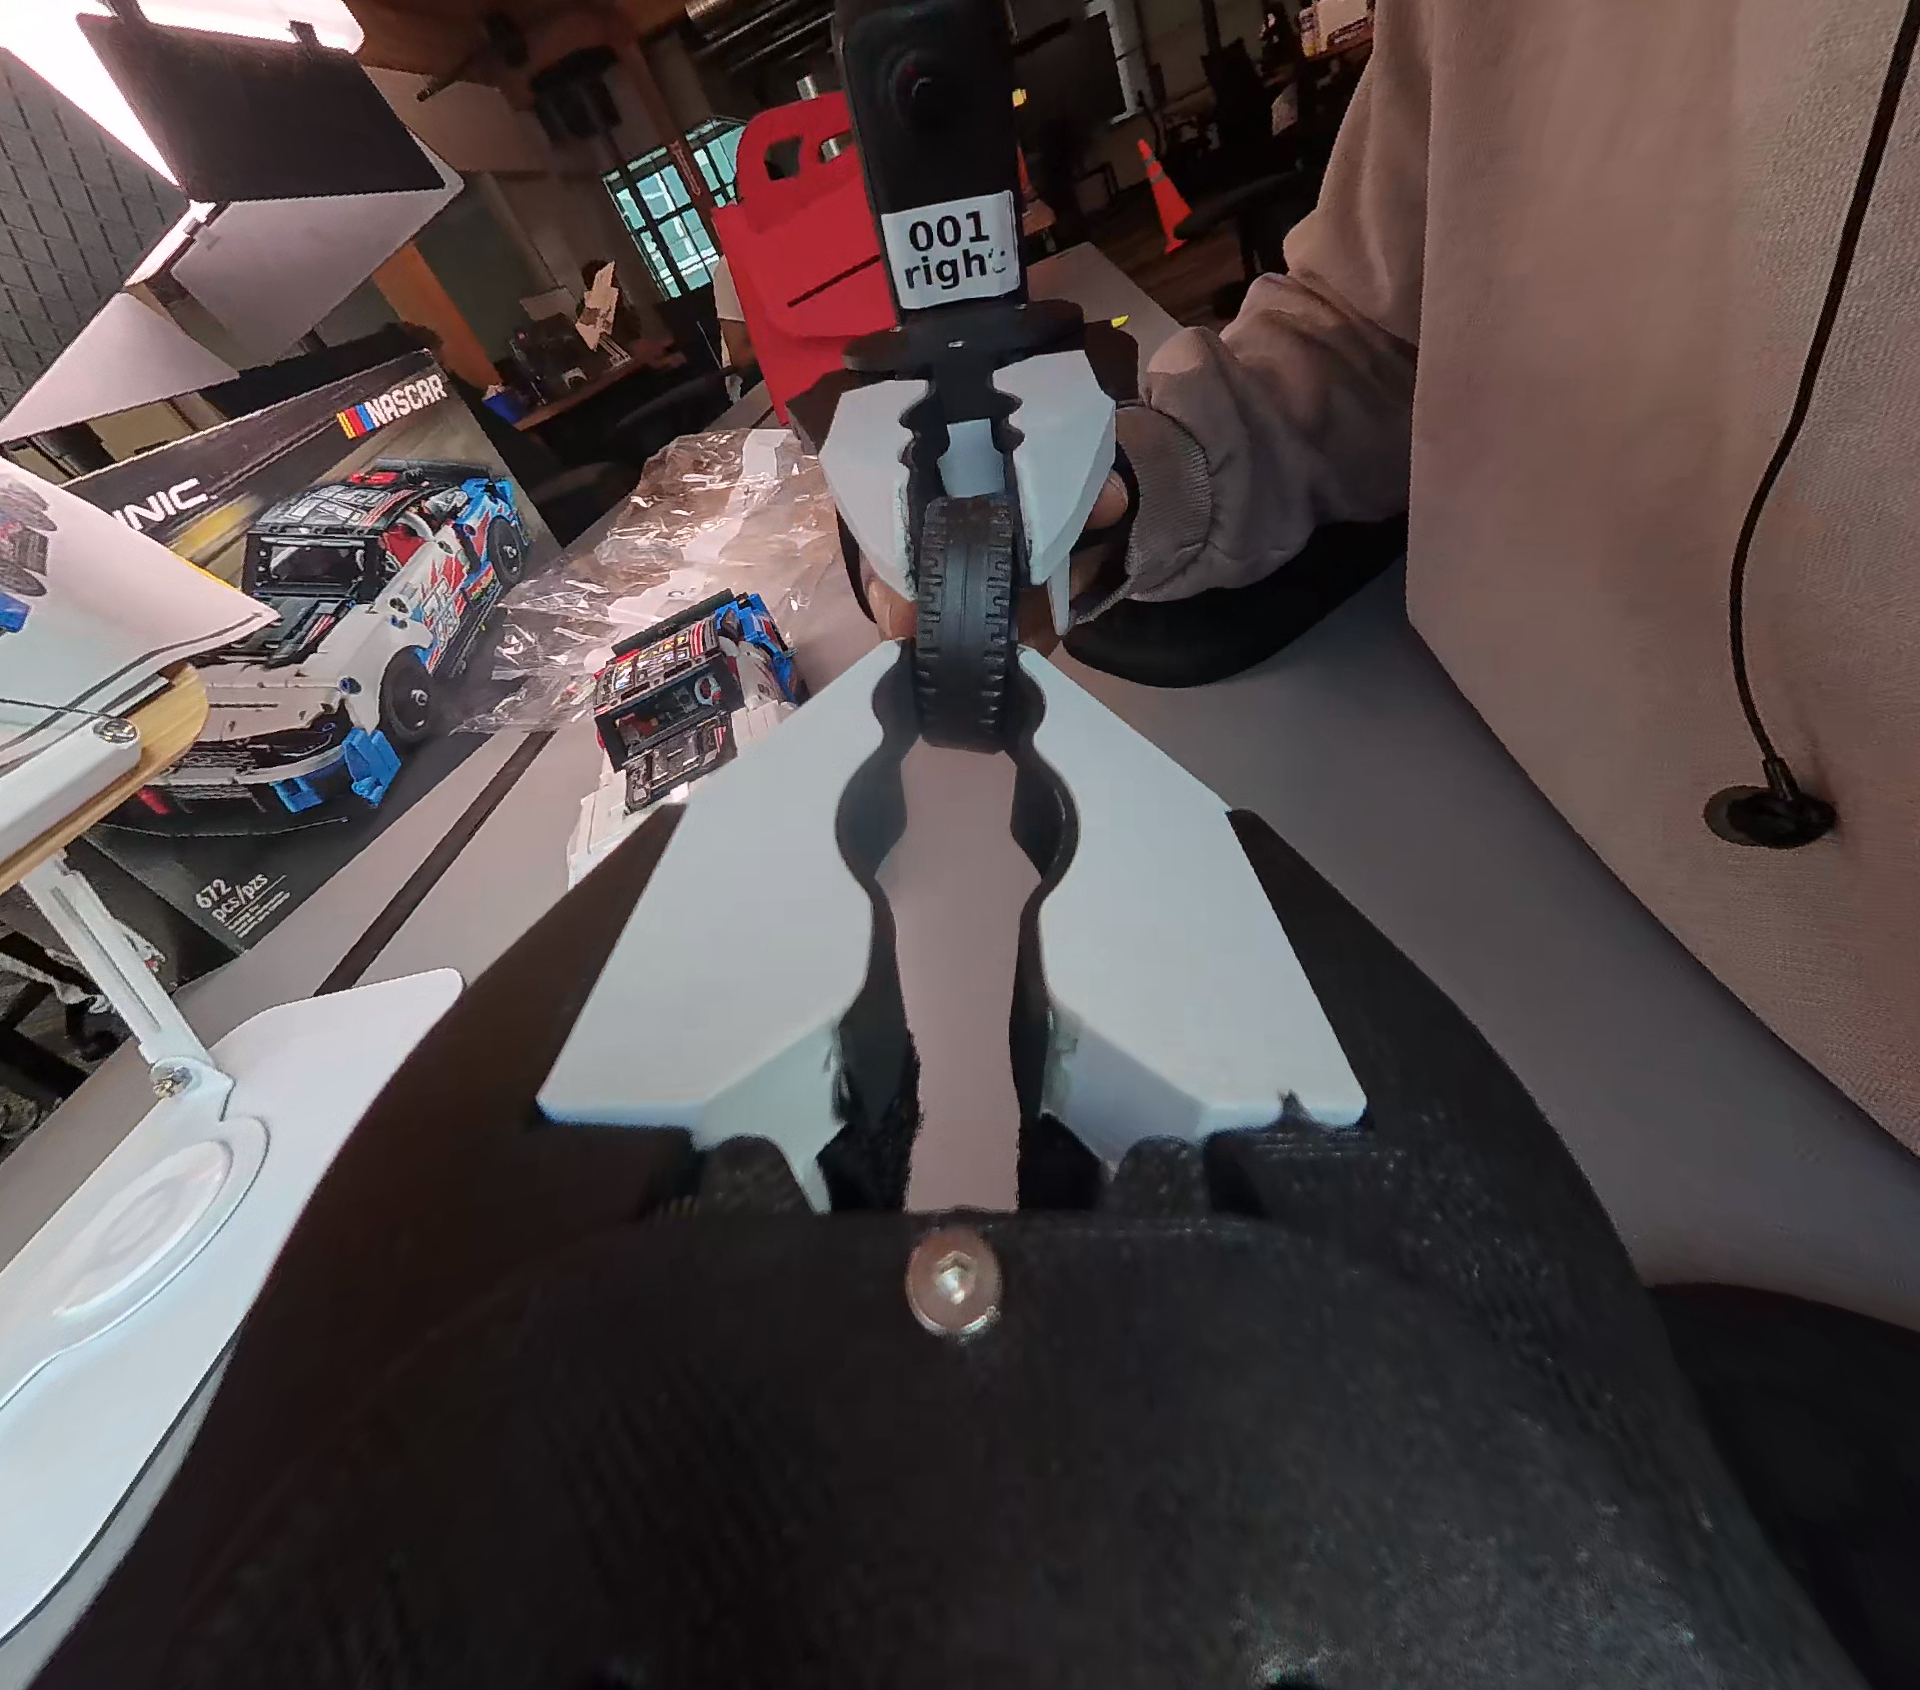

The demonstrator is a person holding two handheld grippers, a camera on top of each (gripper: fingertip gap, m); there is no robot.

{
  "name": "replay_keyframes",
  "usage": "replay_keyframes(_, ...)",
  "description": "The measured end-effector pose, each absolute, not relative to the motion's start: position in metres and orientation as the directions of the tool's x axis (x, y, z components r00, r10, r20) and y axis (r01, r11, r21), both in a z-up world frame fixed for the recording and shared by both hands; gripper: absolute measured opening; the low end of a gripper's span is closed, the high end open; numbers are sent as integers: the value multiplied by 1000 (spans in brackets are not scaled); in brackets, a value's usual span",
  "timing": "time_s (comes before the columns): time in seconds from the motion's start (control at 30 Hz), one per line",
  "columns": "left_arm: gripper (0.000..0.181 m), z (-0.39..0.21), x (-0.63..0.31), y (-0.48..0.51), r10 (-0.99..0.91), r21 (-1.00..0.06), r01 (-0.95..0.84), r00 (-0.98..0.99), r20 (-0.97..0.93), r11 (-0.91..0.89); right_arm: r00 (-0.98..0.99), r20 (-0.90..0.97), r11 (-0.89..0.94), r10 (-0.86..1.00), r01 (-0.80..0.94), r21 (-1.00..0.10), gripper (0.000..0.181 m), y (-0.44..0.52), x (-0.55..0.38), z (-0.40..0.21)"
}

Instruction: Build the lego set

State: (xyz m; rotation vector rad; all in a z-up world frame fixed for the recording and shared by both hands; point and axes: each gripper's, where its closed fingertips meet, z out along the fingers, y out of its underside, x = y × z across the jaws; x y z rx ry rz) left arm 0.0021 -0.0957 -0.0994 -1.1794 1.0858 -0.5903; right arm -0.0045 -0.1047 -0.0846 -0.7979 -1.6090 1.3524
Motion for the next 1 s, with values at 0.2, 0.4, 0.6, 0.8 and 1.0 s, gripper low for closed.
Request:
replay_keyframes(0.2,14,-95,9,-110,-904,-955,-51,313,-292,291,-581,-29,-48,814,-18,-999,11,-118,2,-78)
replay_keyframes(0.4,16,-83,16,-121,-984,-979,189,175,-43,76,-781,-427,-566,456,116,-816,10,-121,11,-65)
replay_keyframes(0.6,14,-82,-5,-89,-940,-899,373,156,304,-229,-658,-515,-656,550,42,-754,13,-83,-12,-66)
replay_keyframes(0.8,14,-90,-16,-68,-892,-878,399,243,381,-266,-405,-268,-299,874,-14,-954,24,-74,-25,-84)
replay_keyframes(1.0,14,-99,-20,-54,-837,-874,382,333,433,-300,-274,-226,-235,935,-1,-972,12,-57,-29,-92)
